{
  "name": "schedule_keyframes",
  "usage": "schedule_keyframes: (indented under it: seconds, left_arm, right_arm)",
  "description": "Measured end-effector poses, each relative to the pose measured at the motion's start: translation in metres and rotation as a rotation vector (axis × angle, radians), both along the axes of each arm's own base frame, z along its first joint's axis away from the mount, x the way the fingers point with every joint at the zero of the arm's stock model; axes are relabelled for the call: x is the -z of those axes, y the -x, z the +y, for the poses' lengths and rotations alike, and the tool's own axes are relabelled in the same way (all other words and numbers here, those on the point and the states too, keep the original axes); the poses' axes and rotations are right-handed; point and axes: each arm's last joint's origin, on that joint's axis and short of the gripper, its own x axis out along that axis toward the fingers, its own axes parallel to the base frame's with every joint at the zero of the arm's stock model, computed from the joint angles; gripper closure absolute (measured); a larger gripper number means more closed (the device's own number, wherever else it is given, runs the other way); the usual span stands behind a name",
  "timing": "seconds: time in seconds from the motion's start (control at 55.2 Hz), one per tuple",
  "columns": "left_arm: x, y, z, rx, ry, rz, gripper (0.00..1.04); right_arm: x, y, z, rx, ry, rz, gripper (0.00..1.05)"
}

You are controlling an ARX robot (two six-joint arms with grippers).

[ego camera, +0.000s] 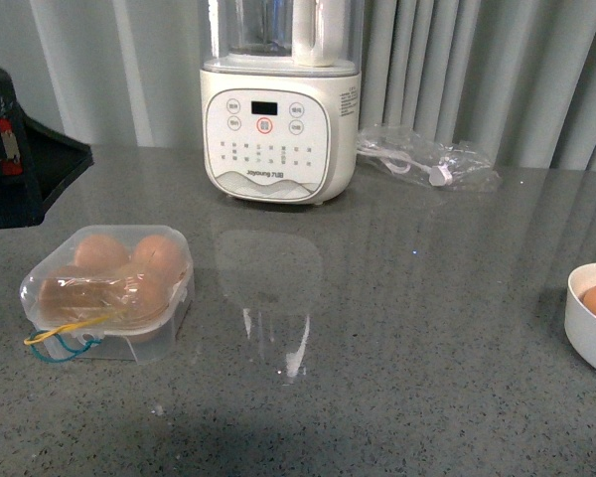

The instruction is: Put egg into box

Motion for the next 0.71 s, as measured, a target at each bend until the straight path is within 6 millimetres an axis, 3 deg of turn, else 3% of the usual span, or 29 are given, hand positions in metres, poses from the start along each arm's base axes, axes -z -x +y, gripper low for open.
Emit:
schedule_keyframes:
  seconds: [0.236,0.344,0.526,0.707]
  left_arm:
    - [-0.021,0.033,-0.017,0.037,-0.059,-0.057,0.07]
    - [-0.025,0.053,-0.013,-0.029,-0.069,-0.059,0.07]
    - [-0.041,0.112,-0.007,-0.067,0.007,-0.103,0.07]
    - [-0.047,0.138,0.001,-0.090,0.013,-0.128,0.07]
  right_arm:
    - [0.000,0.000,0.000,0.000,0.000,0.000,0.07]
    - [0.000,0.000,0.000,0.000,0.000,0.000,0.07]
    - [0.000,0.000,0.000,0.000,0.000,0.000,0.07]
    - [0.000,0.000,0.000,0.000,0.000,0.000,0.07]
